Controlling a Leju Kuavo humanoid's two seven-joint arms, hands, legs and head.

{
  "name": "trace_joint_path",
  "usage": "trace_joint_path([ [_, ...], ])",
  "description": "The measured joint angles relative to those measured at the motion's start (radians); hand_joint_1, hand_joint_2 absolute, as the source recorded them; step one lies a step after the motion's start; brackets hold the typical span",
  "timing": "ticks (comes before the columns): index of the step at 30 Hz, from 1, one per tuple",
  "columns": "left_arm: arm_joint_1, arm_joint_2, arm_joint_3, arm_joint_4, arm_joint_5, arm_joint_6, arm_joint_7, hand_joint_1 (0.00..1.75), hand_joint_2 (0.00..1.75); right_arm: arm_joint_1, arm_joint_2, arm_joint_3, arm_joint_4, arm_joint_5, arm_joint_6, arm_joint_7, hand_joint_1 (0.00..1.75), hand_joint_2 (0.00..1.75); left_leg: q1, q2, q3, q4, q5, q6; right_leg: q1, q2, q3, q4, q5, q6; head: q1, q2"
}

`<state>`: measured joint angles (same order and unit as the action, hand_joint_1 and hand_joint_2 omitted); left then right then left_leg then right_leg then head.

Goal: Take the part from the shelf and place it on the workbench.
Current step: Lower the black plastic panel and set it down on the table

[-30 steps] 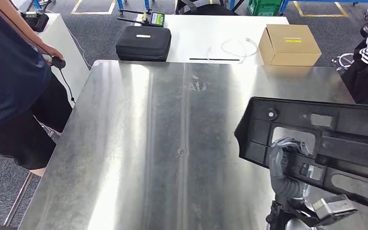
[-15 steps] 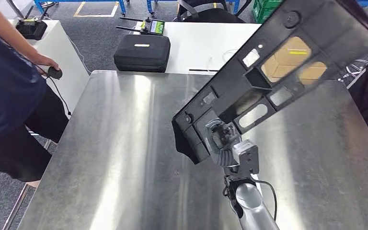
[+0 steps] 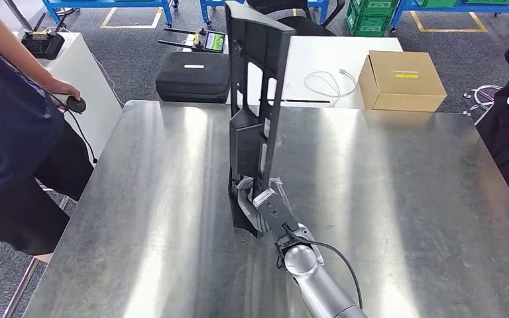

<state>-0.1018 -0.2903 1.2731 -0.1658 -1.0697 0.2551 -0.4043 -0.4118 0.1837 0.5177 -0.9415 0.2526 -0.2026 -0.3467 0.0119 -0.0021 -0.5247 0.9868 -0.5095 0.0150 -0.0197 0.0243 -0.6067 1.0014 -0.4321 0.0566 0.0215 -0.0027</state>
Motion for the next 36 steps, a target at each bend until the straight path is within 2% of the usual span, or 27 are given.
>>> trace_joint_path([
  [4,-0.002,0.001,-0.004,0.003,-0.002,-0.004,-0.002,0.00,1.75,-0.006,0.013,0.007,0.025,0.000,0.000,-0.002,1.75,1.75,-0.001,0.001,-0.002,-0.005,0.003,0.004,-0.002,0.001,0.001,-0.013,0.007,0.000,-0.001,0.000],
  [11,-0.004,0.006,-0.007,0.012,-0.002,-0.006,-0.009,0.00,1.75,-0.011,0.023,0.025,0.045,-0.003,0.001,0.002,1.75,1.75,-0.004,0.007,-0.010,-0.013,0.009,0.013,-0.005,0.008,-0.001,-0.038,0.022,0.009,-0.001,0.000],
  [13,-0.005,0.006,-0.008,0.014,-0.002,-0.006,-0.009,0.00,1.75,-0.012,0.023,0.027,0.049,-0.003,0.001,0.002,1.75,1.75,-0.008,0.008,-0.007,-0.017,0.013,0.021,-0.008,0.009,0.004,-0.043,0.026,0.015,-0.001,0.000],
  [15,-0.006,0.006,-0.008,0.017,-0.002,-0.006,-0.009,0.00,1.75,-0.012,0.023,0.027,0.052,-0.003,0.001,0.004,1.75,1.75,-0.003,0.011,0.007,-0.033,0.026,0.032,-0.005,0.002,0.003,-0.033,0.017,0.020,0.000,0.000],
  [16,-0.006,0.006,-0.008,0.018,-0.002,-0.006,-0.009,0.00,1.75,-0.012,0.022,0.027,0.054,-0.004,0.001,0.005,1.75,1.75,0.001,0.012,0.014,-0.042,0.031,0.037,-0.003,-0.003,-0.009,-0.003,0.000,0.019,0.003,0.000],
  [17,-0.007,0.006,-0.008,0.019,-0.002,-0.006,-0.008,0.00,1.75,-0.013,0.021,0.027,0.055,-0.004,0.000,0.005,1.75,1.75,0.005,0.014,0.019,-0.048,0.034,0.039,-0.002,-0.008,-0.034,0.050,-0.025,0.015,0.005,0.000],
  [19,-0.007,0.006,-0.008,0.020,-0.002,-0.006,-0.008,0.00,1.75,-0.012,0.018,0.028,0.060,-0.005,0.000,0.005,1.75,1.75,0.006,0.014,0.020,-0.049,0.034,0.040,-0.002,-0.011,-0.099,0.190,-0.076,0.013,0.008,0.000],
  [20,-0.007,0.006,-0.008,0.021,-0.002,-0.006,-0.008,0.00,1.75,-0.012,0.016,0.028,0.062,-0.005,0.000,0.005,1.75,1.75,0.007,0.014,0.021,-0.048,0.033,0.039,-0.005,-0.011,-0.122,0.236,-0.085,0.017,0.008,0.000],
  [21,-0.008,0.006,-0.008,0.021,-0.002,-0.007,-0.007,0.00,1.75,-0.013,0.015,0.028,0.064,-0.005,0.000,0.005,1.75,1.75,0.008,0.014,0.021,-0.047,0.032,0.037,-0.008,-0.012,-0.128,0.245,-0.078,0.026,0.009,0.000],
  [22,-0.008,0.006,-0.008,0.021,-0.002,-0.007,-0.007,0.00,1.75,-0.013,0.015,0.028,0.065,-0.005,0.000,0.005,1.75,1.75,0.011,0.014,0.022,-0.045,0.029,0.033,-0.012,-0.014,-0.113,0.208,-0.055,0.038,0.008,0.000],
  [23,-0.008,0.006,-0.008,0.022,-0.002,-0.008,-0.007,0.00,1.75,-0.015,0.014,0.029,0.066,-0.005,0.000,0.005,1.75,1.75,0.014,0.015,0.021,-0.041,0.026,0.028,-0.016,-0.017,-0.082,0.140,-0.025,0.052,0.009,0.000],
  [24,-0.009,0.007,-0.008,0.022,-0.002,-0.009,-0.007,0.00,1.75,-0.017,0.015,0.029,0.066,-0.005,0.000,0.005,1.75,1.75,0.016,0.016,0.018,-0.037,0.021,0.021,-0.019,-0.020,-0.044,0.068,0.000,0.061,0.009,0.000],
  [25,-0.009,0.007,-0.008,0.022,-0.002,-0.011,-0.007,0.00,1.75,-0.017,0.015,0.029,0.067,-0.005,0.001,0.005,1.75,1.75,0.016,0.017,0.015,-0.031,0.017,0.012,-0.019,-0.019,-0.016,0.017,0.020,0.062,0.008,0.000],
  [26,-0.010,0.008,-0.008,0.022,-0.002,-0.011,-0.007,0.00,1.75,-0.018,0.015,0.030,0.068,-0.006,0.001,0.005,1.75,1.75,0.015,0.017,0.012,-0.026,0.013,0.004,-0.017,-0.017,0.001,-0.011,0.025,0.056,0.010,0.000],
  [27,-0.010,0.008,-0.008,0.023,-0.001,-0.012,-0.007,0.00,1.75,-0.018,0.015,0.030,0.069,-0.006,0.001,0.005,1.75,1.75,0.014,0.017,0.009,-0.023,0.011,-0.003,-0.014,-0.014,0.006,-0.016,0.023,0.044,0.009,0.000],
  [28,-0.011,0.008,-0.008,0.023,-0.001,-0.012,-0.007,0.00,1.75,-0.018,0.015,0.030,0.070,-0.006,0.001,0.005,1.75,1.75,0.013,0.017,0.008,-0.021,0.011,-0.010,-0.011,-0.011,0.001,-0.013,0.023,0.032,0.009,0.000],
  [30,-0.011,0.009,-0.008,0.023,-0.001,-0.012,-0.006,0.00,1.75,-0.019,0.016,0.030,0.071,-0.006,0.001,0.006,1.75,1.75,0.017,0.015,0.002,-0.007,-0.002,-0.019,-0.017,-0.010,0.000,-0.018,0.022,0.010,0.006,0.000],
  [31,-0.011,0.009,-0.008,0.023,-0.001,-0.012,-0.006,0.00,1.75,-0.019,0.018,0.030,0.071,-0.006,0.001,0.006,1.75,1.75,0.018,0.014,-0.009,0.021,-0.025,-0.021,-0.018,-0.011,-0.001,-0.019,0.024,-0.001,0.004,0.000],
  [32,-0.011,0.010,-0.008,0.023,-0.001,-0.012,-0.006,0.00,1.75,-0.020,0.018,0.030,0.071,-0.006,0.001,0.006,1.75,1.75,0.020,0.012,-0.029,0.070,-0.061,-0.022,-0.019,-0.013,-0.002,-0.020,0.026,-0.011,0.001,0.000],
  [34,-0.011,0.010,-0.008,0.023,-0.001,-0.012,-0.006,0.00,1.75,-0.020,0.019,0.030,0.073,-0.006,0.001,0.006,1.75,1.75,0.019,0.007,-0.085,0.205,-0.139,-0.022,-0.010,-0.016,-0.007,-0.020,0.031,-0.026,-0.002,0.000],
  [35,-0.011,0.011,-0.008,0.023,-0.001,-0.012,-0.006,0.00,1.75,-0.020,0.019,0.030,0.074,-0.006,0.001,0.006,1.75,1.75,0.019,0.005,-0.106,0.256,-0.159,-0.021,-0.005,-0.018,-0.011,-0.020,0.034,-0.030,-0.003,0.000],
  [36,-0.011,0.011,-0.008,0.023,-0.001,-0.012,-0.006,0.00,1.75,-0.020,0.020,0.030,0.075,-0.006,0.001,0.006,1.75,1.75,0.019,0.004,-0.112,0.277,-0.160,-0.020,-0.002,-0.019,-0.015,-0.019,0.037,-0.032,-0.003,0.000],
])
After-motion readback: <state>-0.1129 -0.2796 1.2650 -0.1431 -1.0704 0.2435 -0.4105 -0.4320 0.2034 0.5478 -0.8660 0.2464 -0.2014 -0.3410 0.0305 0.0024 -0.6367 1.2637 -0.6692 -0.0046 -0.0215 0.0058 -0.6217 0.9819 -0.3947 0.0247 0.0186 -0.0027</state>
